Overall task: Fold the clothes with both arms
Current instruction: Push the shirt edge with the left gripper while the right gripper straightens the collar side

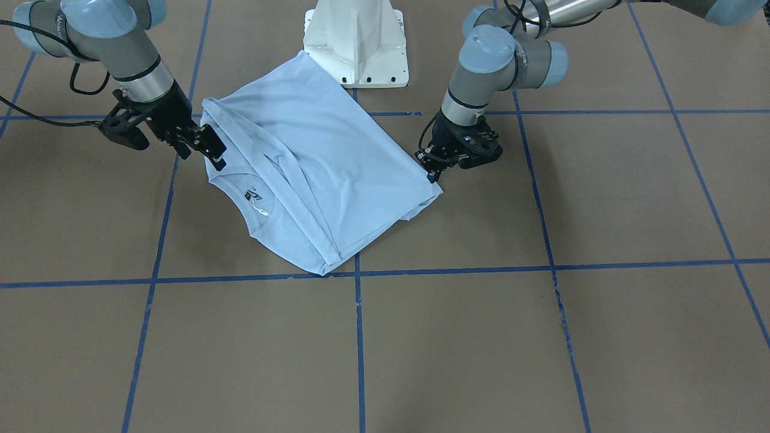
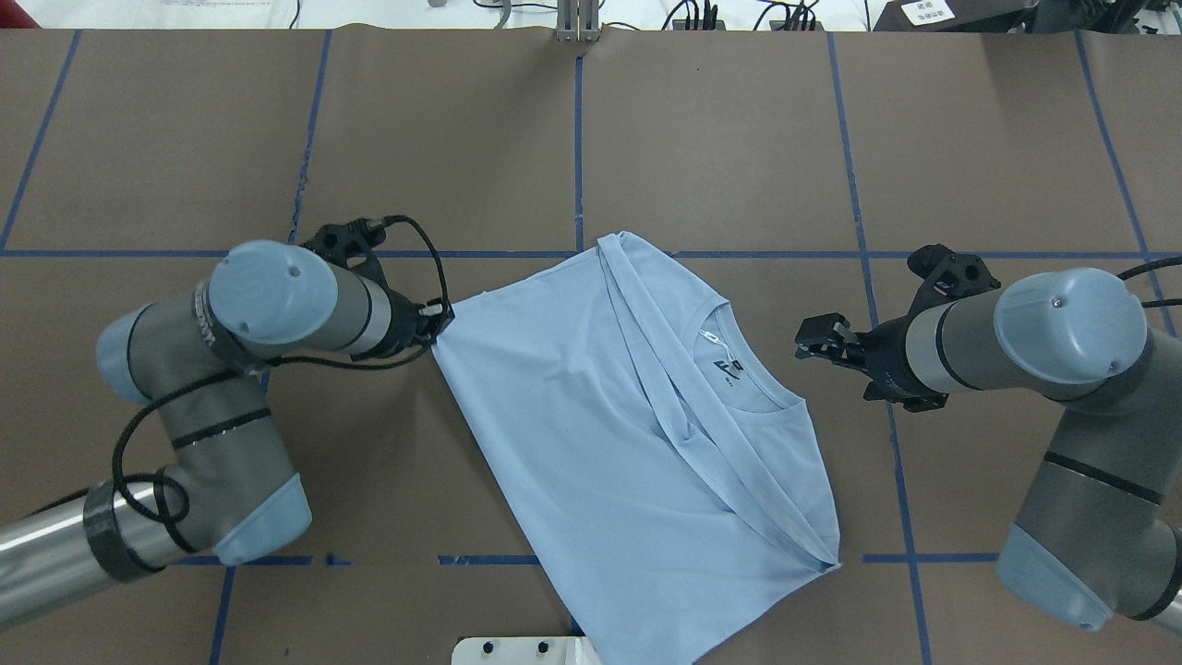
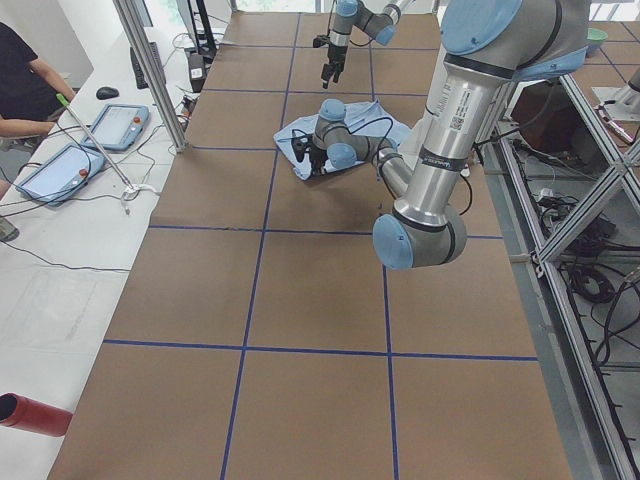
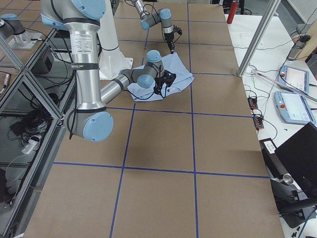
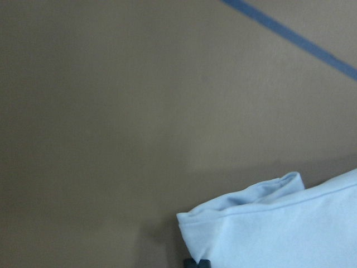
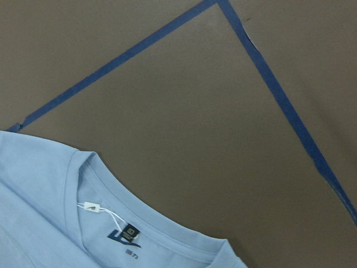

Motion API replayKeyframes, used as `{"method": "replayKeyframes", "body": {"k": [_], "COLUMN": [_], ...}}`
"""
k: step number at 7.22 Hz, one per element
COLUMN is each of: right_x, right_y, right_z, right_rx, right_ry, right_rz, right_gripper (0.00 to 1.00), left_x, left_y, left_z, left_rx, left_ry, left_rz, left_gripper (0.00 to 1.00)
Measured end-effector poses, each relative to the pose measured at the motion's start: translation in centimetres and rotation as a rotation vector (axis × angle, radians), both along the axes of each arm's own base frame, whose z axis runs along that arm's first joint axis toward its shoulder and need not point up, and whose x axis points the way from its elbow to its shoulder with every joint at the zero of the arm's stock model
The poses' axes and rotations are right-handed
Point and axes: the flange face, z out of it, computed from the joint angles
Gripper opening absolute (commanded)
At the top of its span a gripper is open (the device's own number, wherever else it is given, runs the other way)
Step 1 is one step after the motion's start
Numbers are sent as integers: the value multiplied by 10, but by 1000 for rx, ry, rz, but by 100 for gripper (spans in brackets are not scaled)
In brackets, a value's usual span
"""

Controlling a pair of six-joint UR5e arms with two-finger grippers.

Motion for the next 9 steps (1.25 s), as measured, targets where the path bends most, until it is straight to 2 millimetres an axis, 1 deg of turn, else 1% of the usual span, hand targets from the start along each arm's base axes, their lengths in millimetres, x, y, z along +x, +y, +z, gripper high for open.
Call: {"method": "replayKeyframes", "body": {"k": [1, 2, 3, 4, 5, 6, 7, 8, 9], "right_x": [-2, -9, -17, -27, -33, -39, -48, -69, -99], "right_y": [-2, -5, -11, -16, -19, -19, -19, -17, -12], "right_z": [-6, -19, -32, -45, -54, -65, -78, -89, -100], "right_rx": [7, 19, 30, 41, 48, 57, 67, 73, 76], "right_ry": [-9, -30, -50, -68, -82, -96, -111, -112, -86], "right_rz": [5, 7, 9, 10, 9, 5, -4, -25, -65], "right_gripper": [100, 100, 100, 100, 100, 100, 100, 100, 100], "left_x": [-5, 1, 9, 8, 2, -4, -17, -39, -61], "left_y": [-51, -104, -154, -191, -211, -217, -209, -185, -160], "left_z": [-9, -20, -25, -20, -13, -11, -11, -5, 4], "left_rx": [28, 53, 89, 134, 169, 195, 218, 239, 248], "left_ry": [-11, -2, 10, 13, 9, 9, 24, 51, 77], "left_rz": [-46, -89, -122, -138, -143, -141, -139, -129, -111], "left_gripper": [0, 0, 0, 32, 56, 57, 57, 57, 57]}}
